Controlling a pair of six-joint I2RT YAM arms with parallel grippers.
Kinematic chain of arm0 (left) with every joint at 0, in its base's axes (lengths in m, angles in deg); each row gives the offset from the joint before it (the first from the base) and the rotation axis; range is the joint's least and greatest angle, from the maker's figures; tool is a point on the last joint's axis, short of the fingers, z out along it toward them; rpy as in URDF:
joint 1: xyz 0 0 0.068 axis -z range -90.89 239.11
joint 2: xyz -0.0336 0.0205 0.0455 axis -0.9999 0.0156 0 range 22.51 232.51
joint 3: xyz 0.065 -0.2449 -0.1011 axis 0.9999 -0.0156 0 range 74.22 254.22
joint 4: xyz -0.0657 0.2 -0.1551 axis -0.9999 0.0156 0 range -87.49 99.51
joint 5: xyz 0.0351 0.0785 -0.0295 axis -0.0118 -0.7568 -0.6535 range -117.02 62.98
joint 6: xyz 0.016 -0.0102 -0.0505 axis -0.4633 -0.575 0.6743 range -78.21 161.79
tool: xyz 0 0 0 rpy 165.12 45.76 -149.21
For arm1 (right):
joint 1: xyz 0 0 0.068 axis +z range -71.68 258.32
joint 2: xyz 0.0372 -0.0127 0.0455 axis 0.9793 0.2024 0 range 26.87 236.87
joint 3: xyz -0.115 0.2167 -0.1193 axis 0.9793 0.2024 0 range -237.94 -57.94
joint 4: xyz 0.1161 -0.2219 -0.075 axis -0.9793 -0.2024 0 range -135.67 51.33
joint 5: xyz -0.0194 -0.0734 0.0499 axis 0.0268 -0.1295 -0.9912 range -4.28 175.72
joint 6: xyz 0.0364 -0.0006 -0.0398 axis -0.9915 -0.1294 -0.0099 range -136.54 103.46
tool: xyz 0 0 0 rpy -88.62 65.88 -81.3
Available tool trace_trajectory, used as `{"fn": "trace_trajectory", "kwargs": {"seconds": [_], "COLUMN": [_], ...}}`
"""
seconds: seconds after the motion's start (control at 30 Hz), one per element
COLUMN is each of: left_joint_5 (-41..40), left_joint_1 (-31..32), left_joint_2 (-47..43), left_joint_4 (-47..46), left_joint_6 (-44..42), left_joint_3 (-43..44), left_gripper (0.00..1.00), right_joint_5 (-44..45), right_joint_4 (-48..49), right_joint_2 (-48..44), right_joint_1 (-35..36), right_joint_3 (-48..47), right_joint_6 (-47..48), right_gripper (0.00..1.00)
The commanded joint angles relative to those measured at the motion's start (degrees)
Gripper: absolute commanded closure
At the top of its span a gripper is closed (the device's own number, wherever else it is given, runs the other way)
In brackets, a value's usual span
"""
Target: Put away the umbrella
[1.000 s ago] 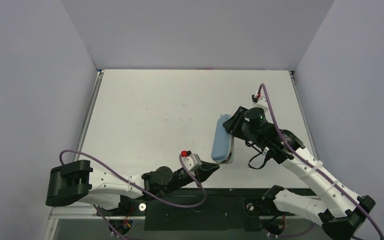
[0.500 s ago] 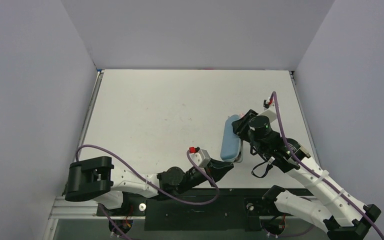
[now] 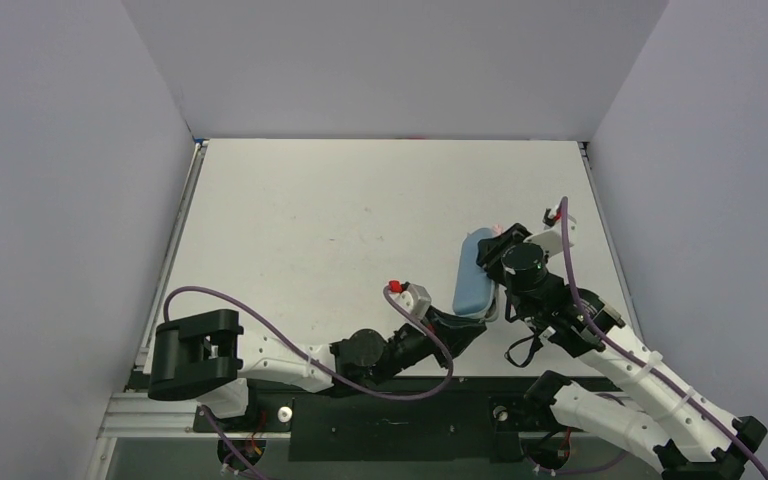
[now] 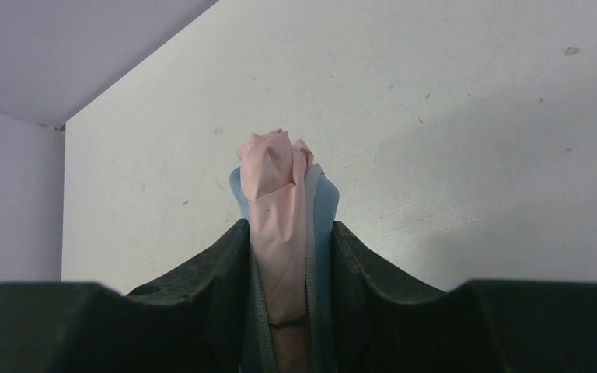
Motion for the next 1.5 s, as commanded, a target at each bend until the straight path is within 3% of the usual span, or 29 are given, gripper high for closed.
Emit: {"fn": "trace_trajectory", "kwargs": {"seconds": [0.0, 0.4, 0.63, 0.9, 1.17, 1.33, 1.47], "left_joint_5": [1.96, 1.11, -9.18, -26.79, -38.04, -37.39, -32.82], "left_joint_1": [2.34, 2.46, 2.94, 4.41, 4.94, 4.09, 5.75], "left_joint_2": [-1.5, 9.16, 8.36, 7.75, 1.24, 0.41, 4.48], "left_joint_4": [-9.64, -17.37, -16.0, -16.74, -7.05, -8.07, -10.0], "left_joint_6": [10.51, 18.93, 21.39, 27.9, 27.87, 30.53, 28.86], "left_joint_3": [6.96, 14.85, 14.51, 12.66, 10.67, 7.84, 12.53], "left_gripper": [1.0, 1.0, 1.0, 1.0, 1.0, 1.0, 1.0], "right_joint_5": [8.83, 12.48, 15.26, 19.89, 23.96, 24.3, 24.58], "right_joint_4": [7.59, 7.89, 7.6, 7.85, 9.44, 10.41, 9.97], "right_joint_2": [0.35, 1.74, 1.63, 1.1, -2.04, -1.58, 2.19], "right_joint_1": [1.4, 3.93, 4.48, 5.8, 8.15, 9.36, 9.54], "right_joint_3": [1.4, 2.45, 3.64, 5.14, 7.35, 6.57, 3.33], "right_joint_6": [-3.57, -5.99, -7.56, -10.24, -12.05, -12.02, -12.44], "right_gripper": [1.0, 1.0, 1.0, 1.0, 1.0, 1.0, 1.0]}}
